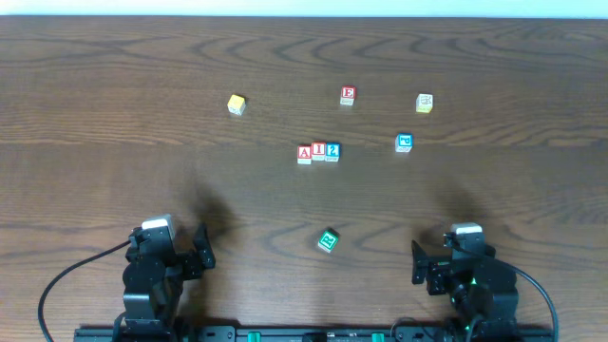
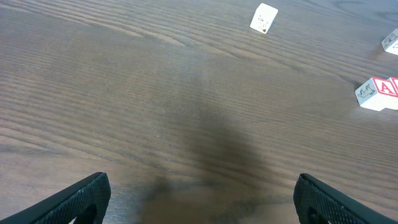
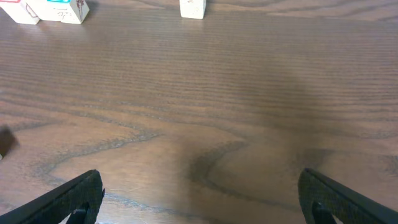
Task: Spell out Ai2
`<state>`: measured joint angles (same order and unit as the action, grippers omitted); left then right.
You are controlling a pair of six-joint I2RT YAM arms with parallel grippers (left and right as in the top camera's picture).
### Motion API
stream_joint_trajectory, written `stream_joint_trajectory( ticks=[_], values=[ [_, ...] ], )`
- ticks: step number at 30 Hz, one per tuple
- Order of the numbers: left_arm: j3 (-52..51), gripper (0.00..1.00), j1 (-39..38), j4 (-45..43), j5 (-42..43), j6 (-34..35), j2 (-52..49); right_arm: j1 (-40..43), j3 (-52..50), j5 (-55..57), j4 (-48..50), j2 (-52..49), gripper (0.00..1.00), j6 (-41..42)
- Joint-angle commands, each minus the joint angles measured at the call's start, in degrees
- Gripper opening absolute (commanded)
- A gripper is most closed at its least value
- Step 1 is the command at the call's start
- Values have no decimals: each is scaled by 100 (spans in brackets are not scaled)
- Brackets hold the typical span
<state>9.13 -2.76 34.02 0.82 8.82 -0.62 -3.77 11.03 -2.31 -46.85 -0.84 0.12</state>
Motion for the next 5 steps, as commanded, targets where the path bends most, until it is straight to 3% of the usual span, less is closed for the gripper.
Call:
stream_joint_trajectory(
  ticks=[1, 5],
  values=[
    [-39, 95, 22, -15, -125, 20, 42, 52, -66, 39, -11, 52, 99, -103],
    [-39, 95, 22, -15, -125, 20, 42, 52, -66, 39, -11, 52, 99, -103]
  ],
)
